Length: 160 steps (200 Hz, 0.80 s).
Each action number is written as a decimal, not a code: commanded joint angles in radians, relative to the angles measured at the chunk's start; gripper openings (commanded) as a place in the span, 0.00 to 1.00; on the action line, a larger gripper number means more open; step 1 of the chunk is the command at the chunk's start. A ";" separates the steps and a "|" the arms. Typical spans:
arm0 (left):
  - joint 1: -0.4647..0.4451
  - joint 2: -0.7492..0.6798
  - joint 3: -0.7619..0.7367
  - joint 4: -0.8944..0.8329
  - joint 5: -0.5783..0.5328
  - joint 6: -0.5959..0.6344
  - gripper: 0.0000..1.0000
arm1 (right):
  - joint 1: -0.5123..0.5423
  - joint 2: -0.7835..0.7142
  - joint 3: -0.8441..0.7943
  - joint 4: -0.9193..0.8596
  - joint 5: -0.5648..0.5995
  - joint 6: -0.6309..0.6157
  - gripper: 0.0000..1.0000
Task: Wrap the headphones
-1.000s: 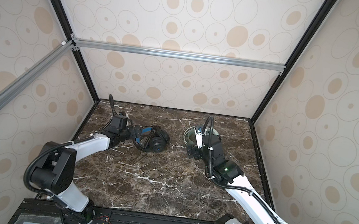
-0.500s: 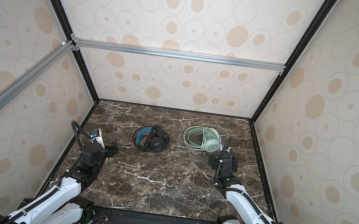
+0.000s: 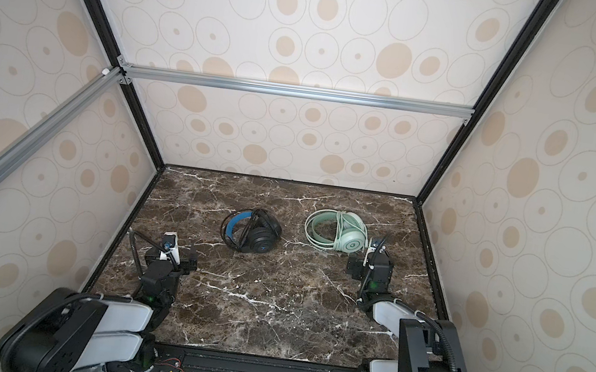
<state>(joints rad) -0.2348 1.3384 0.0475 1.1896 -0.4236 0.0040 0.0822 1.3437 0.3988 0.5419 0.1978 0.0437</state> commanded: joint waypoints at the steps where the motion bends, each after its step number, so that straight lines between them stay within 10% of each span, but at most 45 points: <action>1: 0.021 0.110 0.082 0.251 0.045 0.111 0.98 | -0.031 0.008 0.001 0.105 -0.022 -0.022 1.00; 45: 0.138 0.244 0.071 0.378 0.264 0.043 0.98 | -0.042 0.176 0.006 0.279 -0.065 -0.029 1.00; 160: 0.178 0.243 0.180 0.164 0.241 -0.016 0.98 | -0.024 0.192 0.031 0.240 -0.054 -0.047 1.00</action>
<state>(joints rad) -0.0669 1.5803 0.2047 1.3560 -0.1993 -0.0032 0.0532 1.5406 0.4225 0.7498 0.1490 0.0093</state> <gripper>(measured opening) 0.981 0.997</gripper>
